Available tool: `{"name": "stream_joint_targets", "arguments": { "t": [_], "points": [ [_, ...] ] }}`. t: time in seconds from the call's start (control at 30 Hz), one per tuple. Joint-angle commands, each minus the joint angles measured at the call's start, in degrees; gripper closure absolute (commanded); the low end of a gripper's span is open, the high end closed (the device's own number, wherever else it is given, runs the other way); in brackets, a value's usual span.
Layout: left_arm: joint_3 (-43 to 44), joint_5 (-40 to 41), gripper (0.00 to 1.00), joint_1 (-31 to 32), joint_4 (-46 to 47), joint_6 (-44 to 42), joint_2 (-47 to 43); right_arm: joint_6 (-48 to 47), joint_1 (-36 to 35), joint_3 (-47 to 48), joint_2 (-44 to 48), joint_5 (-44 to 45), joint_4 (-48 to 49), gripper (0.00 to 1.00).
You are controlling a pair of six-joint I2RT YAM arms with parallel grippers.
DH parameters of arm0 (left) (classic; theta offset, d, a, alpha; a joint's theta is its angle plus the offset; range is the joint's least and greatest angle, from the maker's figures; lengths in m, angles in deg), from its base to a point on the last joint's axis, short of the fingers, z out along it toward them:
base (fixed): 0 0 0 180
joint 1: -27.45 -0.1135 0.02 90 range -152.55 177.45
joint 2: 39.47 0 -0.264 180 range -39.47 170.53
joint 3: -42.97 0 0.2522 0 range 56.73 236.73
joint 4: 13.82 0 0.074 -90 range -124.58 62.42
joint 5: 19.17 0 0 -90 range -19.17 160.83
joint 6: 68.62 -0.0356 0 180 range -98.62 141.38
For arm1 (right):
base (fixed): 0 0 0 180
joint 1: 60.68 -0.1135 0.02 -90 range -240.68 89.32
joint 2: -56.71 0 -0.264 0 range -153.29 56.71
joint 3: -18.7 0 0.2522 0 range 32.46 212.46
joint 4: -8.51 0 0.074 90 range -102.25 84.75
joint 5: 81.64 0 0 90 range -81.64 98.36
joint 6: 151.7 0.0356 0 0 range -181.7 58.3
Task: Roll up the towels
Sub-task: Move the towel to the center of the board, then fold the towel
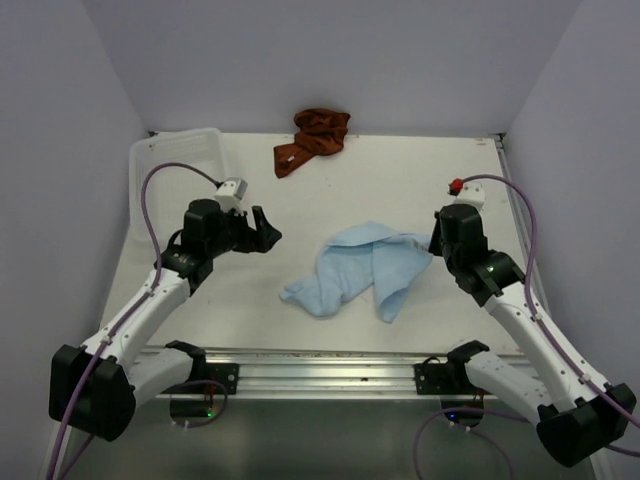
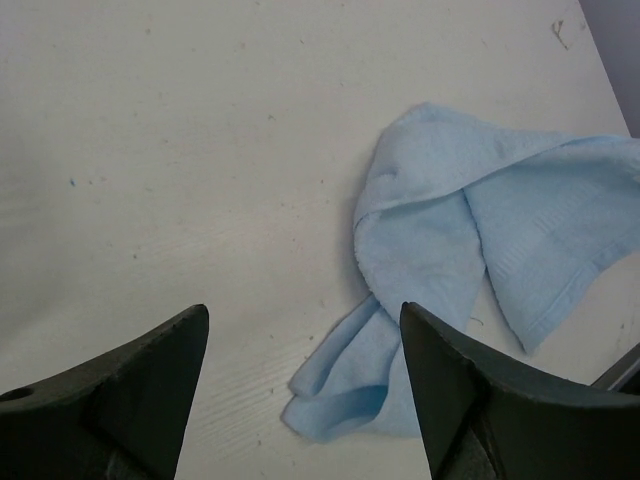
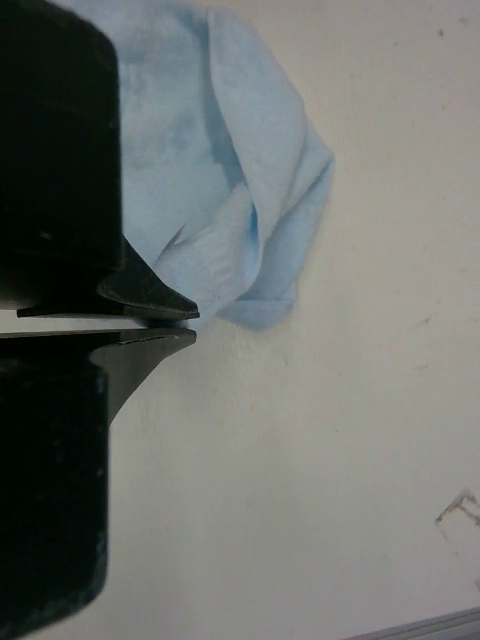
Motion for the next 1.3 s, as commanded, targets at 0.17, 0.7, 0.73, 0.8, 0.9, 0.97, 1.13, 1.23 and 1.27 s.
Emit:
{"name": "stream_joint_targets", "arguments": {
  "t": [0.17, 0.7, 0.73, 0.8, 0.9, 0.97, 1.13, 1.23, 1.27],
  "points": [
    [-9.3, 4.5, 0.22, 12.8, 4.9, 8.4, -2.2, 4.5, 7.0, -2.5, -1.4, -0.3, -2.4, 1.0],
    [-25.6, 6.3, 0.29, 21.1, 24.5, 10.4, -2.4, 4.0, 10.1, -4.5, -2.0, -8.0, 0.9, 1.0],
    [-25.8, 6.4, 0.29, 21.1, 25.2, 9.6, -1.8, 4.0, 10.1, -4.5, -2.1, -8.2, 0.9, 1.0],
    [-25.7, 6.9, 0.33, 21.2, 27.0, 8.7, -0.8, 3.9, 10.2, -4.5, -2.4, -8.5, 1.2, 1.0],
    [-25.0, 5.7, 0.41, 21.4, 28.6, 7.5, 0.7, 3.8, 10.1, -4.2, -3.0, -8.6, 1.1, 1.0],
    [-24.8, 4.9, 0.5, 21.5, 29.1, 7.5, 2.0, 3.8, 10.1, -4.2, -3.0, -8.6, 1.1, 1.0],
    [-26.4, 5.0, 0.59, 22.3, 30.8, 9.2, 3.2, 3.7, 10.4, -4.1, -2.5, -8.2, 1.0, 1.0],
    [-27.1, 5.6, 0.6, 23.0, 31.4, 9.8, 4.4, 4.0, 10.5, -4.1, -2.6, -8.4, 1.2, 1.0],
    [-27.7, 5.6, 0.6, 23.2, 31.7, 9.9, 4.7, 3.9, 10.5, -4.0, -2.7, -8.6, 1.3, 1.0]
  ]
}}
